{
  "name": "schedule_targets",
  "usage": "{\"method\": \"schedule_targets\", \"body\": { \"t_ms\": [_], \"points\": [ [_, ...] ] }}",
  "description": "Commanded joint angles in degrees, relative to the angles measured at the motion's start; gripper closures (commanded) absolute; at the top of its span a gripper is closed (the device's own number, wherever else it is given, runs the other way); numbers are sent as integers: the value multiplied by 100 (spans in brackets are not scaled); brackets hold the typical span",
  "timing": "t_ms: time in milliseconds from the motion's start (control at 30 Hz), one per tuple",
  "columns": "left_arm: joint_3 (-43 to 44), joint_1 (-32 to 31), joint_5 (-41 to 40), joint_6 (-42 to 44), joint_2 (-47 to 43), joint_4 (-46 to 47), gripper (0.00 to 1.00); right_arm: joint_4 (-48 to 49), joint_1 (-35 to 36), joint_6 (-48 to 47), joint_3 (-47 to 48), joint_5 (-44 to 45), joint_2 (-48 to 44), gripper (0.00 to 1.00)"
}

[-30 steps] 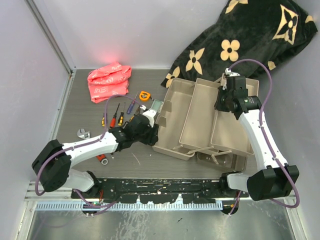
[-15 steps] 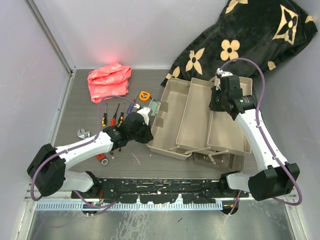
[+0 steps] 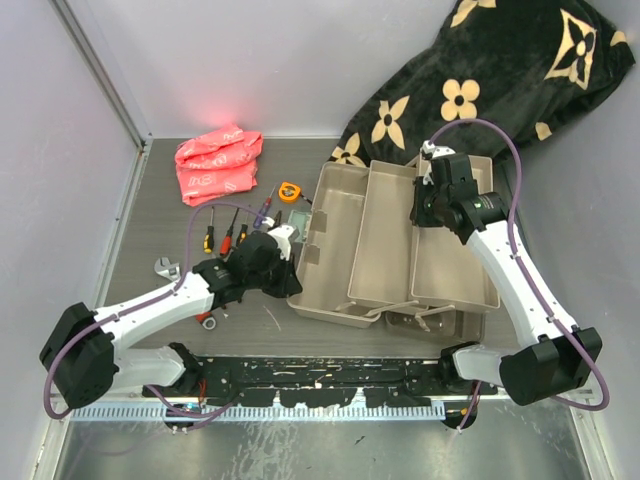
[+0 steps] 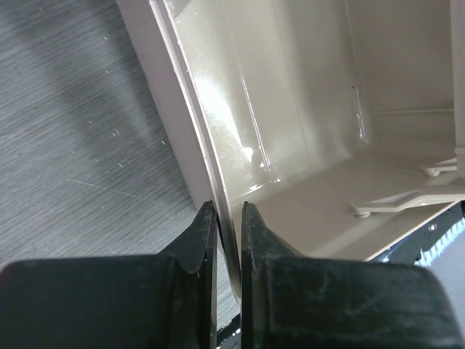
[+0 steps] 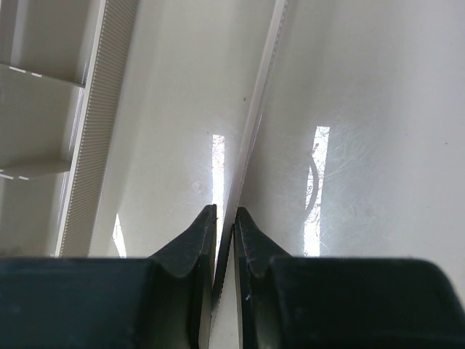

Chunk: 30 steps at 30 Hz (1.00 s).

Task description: Pack the tool kit

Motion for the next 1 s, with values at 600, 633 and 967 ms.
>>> {"method": "schedule_targets", "body": {
  "t_ms": [600,633,967],
  "points": [
    [-47,-639,3482,789,-179,-92,100,376,174,-378,66,-518,-123,92],
    [-37,-661,3575,801,-164,-106,100,384,168,-387,64,-504,-115,92],
    [-37,-731,3815,975,-122,-161,83,583,167,-416,16,-545,156,92]
  ]
}}
